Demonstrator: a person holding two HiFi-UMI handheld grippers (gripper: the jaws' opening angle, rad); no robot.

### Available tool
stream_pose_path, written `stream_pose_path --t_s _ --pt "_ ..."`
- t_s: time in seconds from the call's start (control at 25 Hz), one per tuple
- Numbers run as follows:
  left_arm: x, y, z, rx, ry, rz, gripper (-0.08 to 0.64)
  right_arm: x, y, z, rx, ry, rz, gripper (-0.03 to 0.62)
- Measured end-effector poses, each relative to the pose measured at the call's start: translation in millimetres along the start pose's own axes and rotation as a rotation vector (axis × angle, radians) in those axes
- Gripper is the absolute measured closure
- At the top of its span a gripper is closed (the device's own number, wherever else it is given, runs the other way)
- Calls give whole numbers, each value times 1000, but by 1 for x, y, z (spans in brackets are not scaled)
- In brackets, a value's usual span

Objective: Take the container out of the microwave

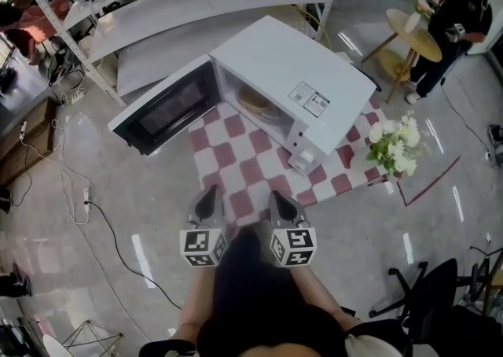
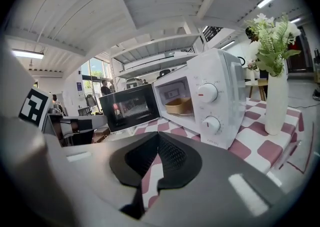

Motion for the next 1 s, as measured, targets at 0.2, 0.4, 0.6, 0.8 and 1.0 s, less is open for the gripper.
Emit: stream_pose_path --t_s 0.2,0.4,0.6,0.8,1.0 --pt "-8 -24 -3 -18 6 24 551 4 -23 -8 -8 4 8 591" --pt "-16 -48 -10 -27 8 48 551 7 -43 -16 -13 2 18 591" --pt "-20 -69 -15 -37 10 76 551 10 -59 -22 -19 -3 29 591" --pt "-26 -87 -18 -48 15 95 551 12 -74 -29 -20 -5 40 591" --pt "-33 -103 -23 -59 13 114 551 15 -87 -33 -27 -2 46 591"
Point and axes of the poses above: the fingertips, and each gripper's own axes: y backward along the fingers, x to its right, z out of its underside, the point moved 3 cm from there along y, backward along the fingers, and after that the axes turned 2 degrees about y, right-handed, at the moved point
